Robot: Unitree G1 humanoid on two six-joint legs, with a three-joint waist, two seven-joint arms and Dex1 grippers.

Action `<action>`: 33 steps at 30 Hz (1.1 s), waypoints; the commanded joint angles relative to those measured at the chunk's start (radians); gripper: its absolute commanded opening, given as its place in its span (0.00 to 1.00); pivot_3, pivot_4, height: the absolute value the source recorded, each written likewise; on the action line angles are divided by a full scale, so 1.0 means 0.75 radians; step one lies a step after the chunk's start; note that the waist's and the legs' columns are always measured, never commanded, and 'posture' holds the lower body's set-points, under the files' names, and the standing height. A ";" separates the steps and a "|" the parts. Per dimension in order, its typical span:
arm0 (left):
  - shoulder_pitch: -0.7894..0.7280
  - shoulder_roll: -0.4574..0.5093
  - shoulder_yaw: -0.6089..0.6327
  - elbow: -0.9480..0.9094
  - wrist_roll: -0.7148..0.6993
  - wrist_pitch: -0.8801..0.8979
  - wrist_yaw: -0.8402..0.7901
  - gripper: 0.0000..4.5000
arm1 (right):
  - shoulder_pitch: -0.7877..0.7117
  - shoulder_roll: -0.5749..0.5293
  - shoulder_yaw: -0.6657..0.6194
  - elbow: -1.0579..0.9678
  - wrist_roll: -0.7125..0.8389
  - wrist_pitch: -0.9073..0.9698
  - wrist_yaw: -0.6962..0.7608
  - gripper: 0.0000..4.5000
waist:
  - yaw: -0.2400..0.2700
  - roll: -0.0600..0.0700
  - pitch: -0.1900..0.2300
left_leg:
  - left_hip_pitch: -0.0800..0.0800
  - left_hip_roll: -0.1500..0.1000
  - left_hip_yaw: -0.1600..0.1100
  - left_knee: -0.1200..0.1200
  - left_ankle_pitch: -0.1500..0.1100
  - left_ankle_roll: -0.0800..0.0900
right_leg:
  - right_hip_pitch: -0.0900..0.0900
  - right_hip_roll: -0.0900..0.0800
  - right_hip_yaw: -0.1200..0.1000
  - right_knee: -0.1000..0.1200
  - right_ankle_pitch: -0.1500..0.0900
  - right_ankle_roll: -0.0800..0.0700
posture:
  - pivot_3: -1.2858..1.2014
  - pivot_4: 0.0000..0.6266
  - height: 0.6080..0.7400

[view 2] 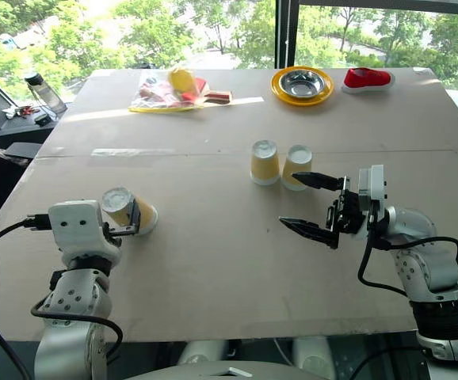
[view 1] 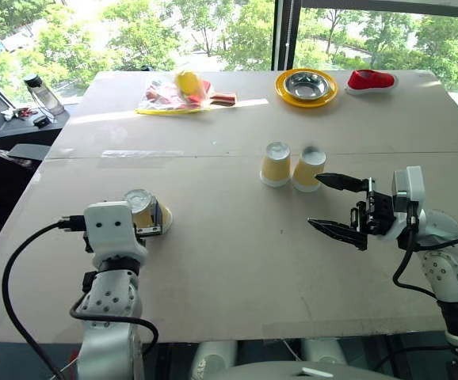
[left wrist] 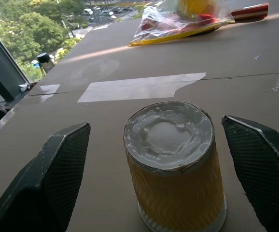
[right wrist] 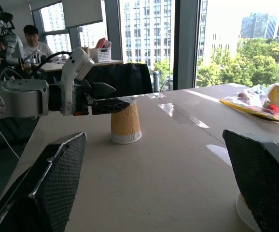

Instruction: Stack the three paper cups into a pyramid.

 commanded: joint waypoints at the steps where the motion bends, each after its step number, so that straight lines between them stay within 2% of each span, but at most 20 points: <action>1: -0.032 0.036 0.037 0.045 -0.041 -0.056 -0.026 1.00 | 0.014 -0.014 -0.049 -0.055 0.014 -0.004 -0.011 1.00 | -0.001 0.000 0.000 | 0.000 0.000 0.000 0.000 0.000 0.000 | 0.000 0.000 0.000 0.000 0.000 0.000 | 0.52 0.24 1.00; 7: -0.085 0.063 0.016 0.151 -0.042 -0.118 -0.018 1.00 | 0.053 -0.017 -0.074 -0.094 0.021 -0.009 -0.040 1.00 | -0.002 0.000 0.000 | 0.000 0.000 0.000 0.000 0.000 0.000 | 0.000 0.000 0.000 0.000 0.000 0.000 | 0.52 0.24 1.00; 10: -0.082 0.061 0.023 0.171 -0.043 -0.147 -0.009 0.82 | 0.069 -0.023 -0.089 -0.115 0.055 0.013 -0.040 1.00 | -0.002 0.000 0.000 | 0.000 0.000 0.000 0.000 0.000 0.000 | 0.000 0.000 0.000 -0.001 0.000 0.000 | 0.52 0.24 1.00; 13: -0.083 0.069 0.029 0.188 -0.044 -0.167 -0.011 0.52 | 0.086 -0.023 -0.100 -0.136 0.075 0.028 -0.039 1.00 | -0.001 0.000 0.000 | 0.000 0.000 0.000 0.000 0.000 0.000 | 0.000 0.000 0.000 -0.001 0.000 0.000 | 0.52 0.24 1.00; 14: -0.086 0.072 0.029 0.193 -0.045 -0.173 -0.013 0.48 | 0.091 -0.022 -0.102 -0.142 0.082 0.030 -0.037 1.00 | -0.001 0.000 0.000 | 0.000 0.000 0.000 0.000 0.000 0.000 | 0.000 0.000 0.000 -0.001 0.000 0.000 | 0.52 0.24 1.00; 19: -0.159 0.084 0.026 0.211 -0.108 -0.183 -0.046 0.48 | 0.116 -0.028 -0.111 -0.169 0.115 0.044 -0.032 1.00 | -0.001 0.000 0.000 | 0.000 0.000 0.000 0.000 0.000 0.000 | 0.000 0.000 0.000 -0.001 0.000 0.000 | 0.52 0.24 1.00; 23: -0.352 0.183 0.031 0.291 -0.214 -0.184 -0.170 0.48 | 0.137 -0.027 -0.128 -0.180 0.084 0.015 -0.052 1.00 | 0.005 -0.001 0.000 | -0.001 -0.001 -0.002 0.000 0.000 0.000 | 0.000 0.000 -0.002 -0.001 0.000 0.000 | 0.52 0.24 1.00; 27: -0.728 0.332 -0.039 0.544 -0.333 -0.229 -0.403 0.48 | 0.187 -0.021 -0.168 -0.199 0.036 -0.015 -0.112 1.00 | 0.006 -0.001 0.001 | -0.001 -0.003 -0.003 0.000 0.000 0.000 | 0.000 0.001 -0.003 0.000 0.000 0.000 | 0.52 0.24 1.00; 30: -1.000 0.365 -0.117 0.766 -0.400 -0.261 -0.575 0.48 | 0.234 -0.007 -0.209 -0.231 -0.032 -0.047 -0.219 1.00 | 0.003 -0.002 0.001 | -0.002 -0.004 -0.003 0.001 0.001 -0.001 | 0.000 0.001 -0.004 0.000 0.000 0.000 | 0.52 0.24 1.00; 33: -1.176 0.366 -0.175 0.949 -0.426 -0.308 -0.695 0.48 | 0.276 0.014 -0.227 -0.262 -0.075 -0.072 -0.298 1.00 | -0.010 -0.002 0.001 | -0.003 -0.004 -0.001 0.001 0.002 -0.004 | 0.000 0.001 -0.002 -0.002 0.000 0.001 | 0.52 0.24 1.00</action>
